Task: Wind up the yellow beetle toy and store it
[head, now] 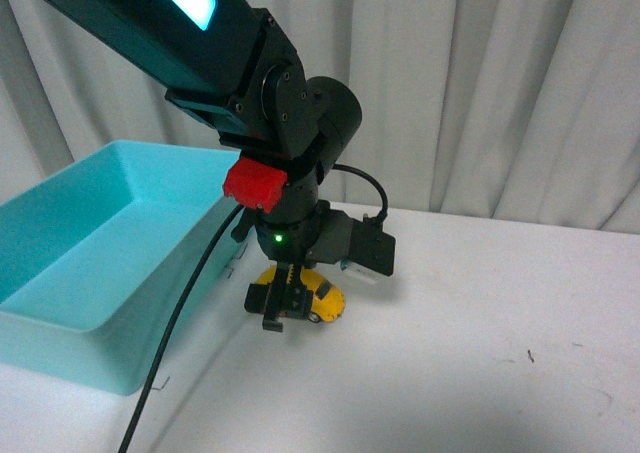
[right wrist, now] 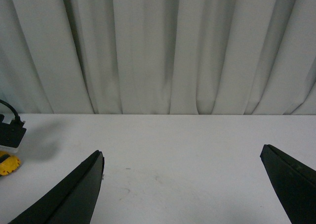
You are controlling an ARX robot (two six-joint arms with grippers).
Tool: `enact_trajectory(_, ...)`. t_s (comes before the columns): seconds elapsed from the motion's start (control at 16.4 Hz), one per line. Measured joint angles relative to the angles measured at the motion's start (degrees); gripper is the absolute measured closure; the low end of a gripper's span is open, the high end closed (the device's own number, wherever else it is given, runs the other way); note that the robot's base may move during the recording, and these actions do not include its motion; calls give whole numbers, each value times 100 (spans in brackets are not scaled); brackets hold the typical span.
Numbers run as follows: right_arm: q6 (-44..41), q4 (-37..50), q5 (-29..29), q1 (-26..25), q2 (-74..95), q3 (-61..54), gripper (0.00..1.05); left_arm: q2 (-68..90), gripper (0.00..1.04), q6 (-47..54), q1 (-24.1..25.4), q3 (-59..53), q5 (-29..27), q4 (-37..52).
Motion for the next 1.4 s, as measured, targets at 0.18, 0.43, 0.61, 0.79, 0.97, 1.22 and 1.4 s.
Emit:
enact_trajectory(0.18,0,0,0,0,0,0,6,37,67,-13,-11,155,-2,-72)
enact_trajectory(0.43,0,0,0,0,0,0,6,-81,70,442,-118,144,389,-378)
enact_trajectory(0.61,-2,2,-2,0,0,0,6,-439,73,660,-234,136,1388,-813)
enact_trajectory(0.79,0,2,0,0,0,0,6,-1071,73,179,-103,232,2133,-1119)
enact_trajectory(0.97,0,0,-2,0,0,0,6,-1585,73,-522,509,610,2697,-1220)
enact_trajectory(1.22,0,0,0,0,0,0,6,-1637,73,-1716,1368,1161,2782,-1204)
enact_trajectory(1.4,0,0,0,0,0,0,6,-1635,73,-2658,2026,1244,2361,-944)
